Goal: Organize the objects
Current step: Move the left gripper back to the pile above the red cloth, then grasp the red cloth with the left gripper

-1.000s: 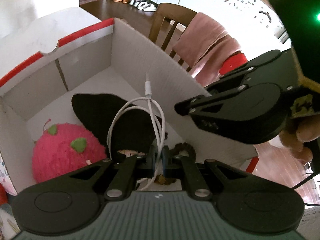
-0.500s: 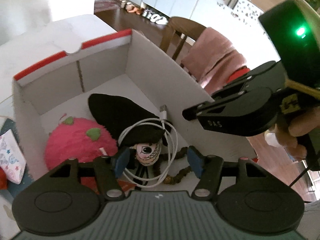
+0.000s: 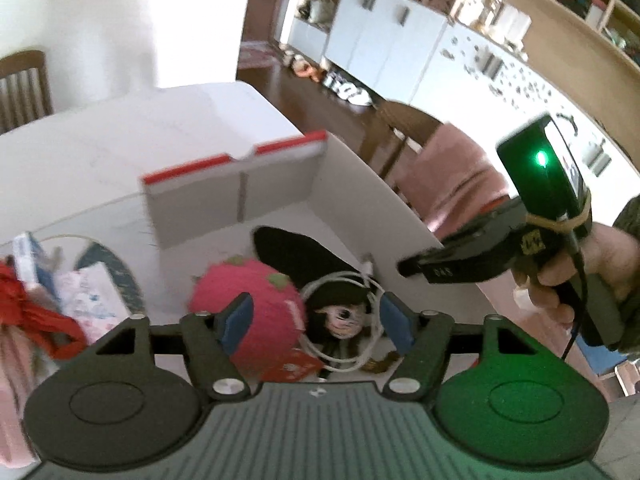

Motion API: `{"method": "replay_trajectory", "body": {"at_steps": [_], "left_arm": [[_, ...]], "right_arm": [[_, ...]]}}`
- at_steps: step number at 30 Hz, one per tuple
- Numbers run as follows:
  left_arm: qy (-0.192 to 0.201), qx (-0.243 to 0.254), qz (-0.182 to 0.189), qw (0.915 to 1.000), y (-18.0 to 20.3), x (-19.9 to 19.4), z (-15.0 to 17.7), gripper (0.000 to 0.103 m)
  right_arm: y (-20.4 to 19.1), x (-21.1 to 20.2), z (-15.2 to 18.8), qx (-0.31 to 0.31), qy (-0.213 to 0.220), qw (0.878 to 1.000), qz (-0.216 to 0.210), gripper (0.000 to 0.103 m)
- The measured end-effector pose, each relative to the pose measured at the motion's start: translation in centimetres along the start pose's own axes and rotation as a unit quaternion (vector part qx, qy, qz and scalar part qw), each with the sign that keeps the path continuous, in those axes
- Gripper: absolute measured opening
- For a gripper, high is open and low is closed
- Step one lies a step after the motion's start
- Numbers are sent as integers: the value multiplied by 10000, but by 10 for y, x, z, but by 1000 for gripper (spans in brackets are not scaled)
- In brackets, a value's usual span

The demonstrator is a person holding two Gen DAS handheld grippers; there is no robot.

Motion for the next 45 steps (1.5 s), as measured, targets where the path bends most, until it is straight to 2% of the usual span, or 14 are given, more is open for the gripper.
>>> {"method": "replay_trajectory", "body": {"at_steps": [4, 6, 9, 13, 16, 18, 24, 31, 36, 40, 45], "left_arm": [[88, -177, -333, 9993, -34, -18, 4, 75], [126, -221, -598, 9979, -53, -26, 8, 82], [89, -356, -991, 9944, -86, -33, 18, 84], [19, -666, -1347, 9886, -127, -39, 31, 89], [-43, -796, -1724, 9818, -157, -42, 39, 102], [-83, -894, -1937, 9769, -177, -43, 44, 103], [-275, -1434, -2099, 9668, -231, -35, 58, 103], [-538, -2150, -2286, 9480, -275, -14, 74, 103], [-672, -2129, -2501, 9421, -290, -3, 80, 103], [-635, -2226, -2476, 9408, -295, -2, 85, 100], [-682, -2276, -2328, 9430, -294, 1, 87, 64]], "right_arm": [[1, 0, 0, 39, -23, 10000, 2, 2], [1, 0, 0, 92, -31, 10000, 0, 2], [2, 1, -1, 227, -31, 9997, 16, 1], [3, 0, -1, 371, -5, 9993, 71, 1], [2, 0, 1, 435, -3, 9990, 97, 1], [1, -1, 2, 466, -10, 9989, 109, 1], [0, 0, 1, 563, -12, 9983, 180, 2], [1, 2, 1, 646, -13, 9976, 268, 2], [1, 3, 1, 696, -16, 9971, 304, 3], [1, 3, 1, 721, -15, 9969, 315, 3], [1, 3, 1, 739, -13, 9968, 315, 3]]}}
Point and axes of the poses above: each gripper's, at about its wrist camera, not at the fingertips, and x roughly the way its jaws point, y to its right, z to its underside, the point moved 10 cm from there along x, roughly the way its jaws point, and after that the axes turned 11 degrees about x, right-handed, at the moved point
